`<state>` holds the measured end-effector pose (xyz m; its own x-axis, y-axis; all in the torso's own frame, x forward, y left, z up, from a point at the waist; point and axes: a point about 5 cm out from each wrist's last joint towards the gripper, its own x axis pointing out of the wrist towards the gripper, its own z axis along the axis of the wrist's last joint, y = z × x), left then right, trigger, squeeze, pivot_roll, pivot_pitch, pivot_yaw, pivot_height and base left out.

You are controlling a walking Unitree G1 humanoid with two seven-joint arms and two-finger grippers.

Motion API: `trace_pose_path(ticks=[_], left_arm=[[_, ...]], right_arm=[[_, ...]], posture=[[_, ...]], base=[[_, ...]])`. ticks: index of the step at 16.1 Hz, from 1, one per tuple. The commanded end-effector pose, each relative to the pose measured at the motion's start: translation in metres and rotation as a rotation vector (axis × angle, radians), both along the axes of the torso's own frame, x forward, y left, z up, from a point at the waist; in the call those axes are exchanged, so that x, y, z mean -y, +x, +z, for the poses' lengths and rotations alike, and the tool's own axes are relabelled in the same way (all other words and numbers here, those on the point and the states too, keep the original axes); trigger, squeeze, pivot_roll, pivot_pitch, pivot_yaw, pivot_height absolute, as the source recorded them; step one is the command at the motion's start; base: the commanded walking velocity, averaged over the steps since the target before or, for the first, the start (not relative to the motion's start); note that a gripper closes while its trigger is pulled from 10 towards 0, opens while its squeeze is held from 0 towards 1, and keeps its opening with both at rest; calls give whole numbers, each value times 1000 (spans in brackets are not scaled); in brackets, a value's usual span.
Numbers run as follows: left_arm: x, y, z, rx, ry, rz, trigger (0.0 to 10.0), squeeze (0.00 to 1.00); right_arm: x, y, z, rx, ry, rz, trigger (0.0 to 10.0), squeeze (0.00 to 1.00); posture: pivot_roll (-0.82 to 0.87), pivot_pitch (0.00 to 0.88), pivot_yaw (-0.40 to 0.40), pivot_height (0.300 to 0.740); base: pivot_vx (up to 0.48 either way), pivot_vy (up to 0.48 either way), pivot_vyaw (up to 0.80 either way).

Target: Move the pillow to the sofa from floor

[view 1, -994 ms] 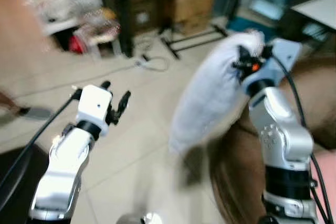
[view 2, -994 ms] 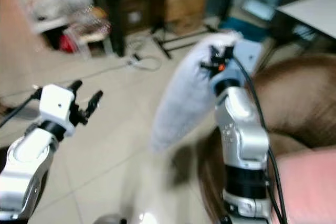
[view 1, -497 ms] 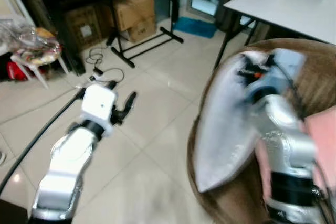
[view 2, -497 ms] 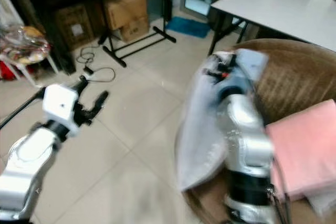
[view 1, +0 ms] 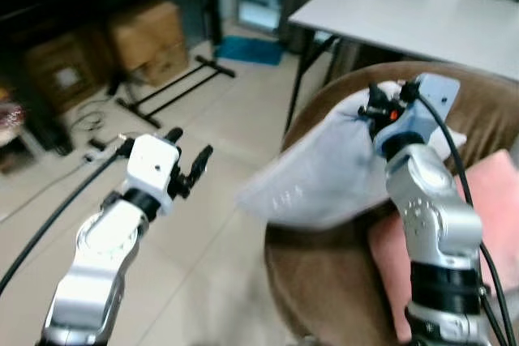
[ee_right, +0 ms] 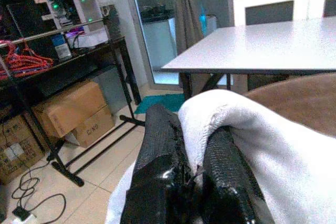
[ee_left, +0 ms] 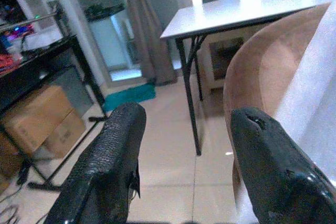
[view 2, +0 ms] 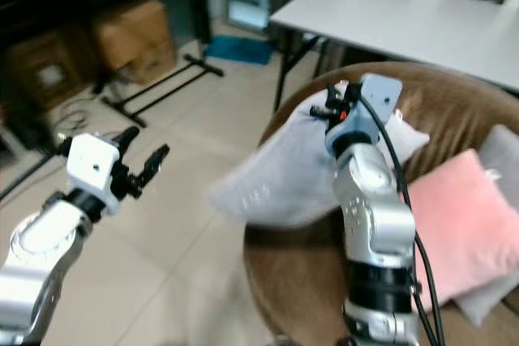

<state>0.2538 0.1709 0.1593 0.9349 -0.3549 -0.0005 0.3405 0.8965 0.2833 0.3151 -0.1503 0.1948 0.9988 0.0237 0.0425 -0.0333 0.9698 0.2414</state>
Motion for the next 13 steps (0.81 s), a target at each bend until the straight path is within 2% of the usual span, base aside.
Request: trace_pose_path(ticks=[1,9,11,13], left_arm=[[-5,-2,-2,-25,17,2,10000,0],[-1,-12,-12,-106,48,-96,10000,0],[0,-13,-15,-127,66,-124,10000,0],[1,-13,-19,-162,103,-183,10000,0]], right_arm=[[-13,0,12,54,-8,61,10000,0],[-30,6,16,66,-38,171,10000,0],[-33,14,14,55,-70,213,10000,0],[-35,33,2,33,-56,295,10000,0]], posture=[[-52,0,-5,740],[-48,0,-15,740],[-47,0,-15,740],[-45,0,-15,740]], base=[[304,0,0],[0,0,0],[0,0,0],[0,0,0]])
